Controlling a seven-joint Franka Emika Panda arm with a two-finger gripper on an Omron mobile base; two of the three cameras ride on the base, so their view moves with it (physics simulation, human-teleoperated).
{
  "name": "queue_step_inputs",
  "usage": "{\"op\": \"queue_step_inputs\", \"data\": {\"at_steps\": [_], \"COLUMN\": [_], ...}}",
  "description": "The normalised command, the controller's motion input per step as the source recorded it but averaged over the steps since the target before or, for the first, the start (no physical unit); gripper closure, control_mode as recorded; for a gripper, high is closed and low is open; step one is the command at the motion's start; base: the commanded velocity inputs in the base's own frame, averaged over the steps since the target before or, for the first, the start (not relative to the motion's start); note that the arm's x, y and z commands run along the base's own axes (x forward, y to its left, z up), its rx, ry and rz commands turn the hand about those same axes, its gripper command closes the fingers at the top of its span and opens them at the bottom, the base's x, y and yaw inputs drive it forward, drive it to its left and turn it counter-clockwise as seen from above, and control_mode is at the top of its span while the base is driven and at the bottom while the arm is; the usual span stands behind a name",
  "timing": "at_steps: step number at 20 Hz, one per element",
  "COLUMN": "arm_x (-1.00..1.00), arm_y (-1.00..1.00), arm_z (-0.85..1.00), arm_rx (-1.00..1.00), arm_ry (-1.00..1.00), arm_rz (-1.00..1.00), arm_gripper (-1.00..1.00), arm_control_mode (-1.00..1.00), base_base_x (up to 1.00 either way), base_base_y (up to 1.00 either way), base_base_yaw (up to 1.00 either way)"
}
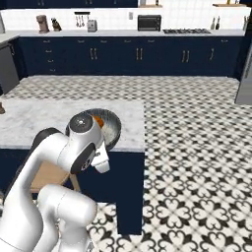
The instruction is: Pick the chicken drumstick and eggplant from their plates and place them in the bowl. Then put the bowl in the fridge.
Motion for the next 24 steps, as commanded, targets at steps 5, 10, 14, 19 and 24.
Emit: {"op": "queue_step_inputs", "data": {"at_steps": [5, 10, 14, 19, 24], "arm_x": [0.00, 0.00, 0.00, 0.00, 0.00], "arm_y": [0.00, 0.00, 0.00, 0.00, 0.00], "arm_z": [0.00, 0.00, 0.00, 0.00, 0.00], "arm_rx": [0.00, 0.00, 0.00, 0.00, 0.00], "arm_ry": [0.00, 0.00, 0.00, 0.00, 0.00], "arm_rz": [0.00, 0.00, 0.00, 0.00, 0.00], "arm_gripper": [1.00, 1.00, 1.00, 1.00, 1.00], "arm_control_mode": [1.00, 1.00, 1.00, 1.00, 1.00], "base_base_x": [0.69, 0.70, 0.81, 1.00, 1.00], "base_base_y": [-1.00, -1.00, -1.00, -0.61, -0.41], "base_base_yaw": [-0.20, -0.25, -0.16, 0.17, 0.17]}}
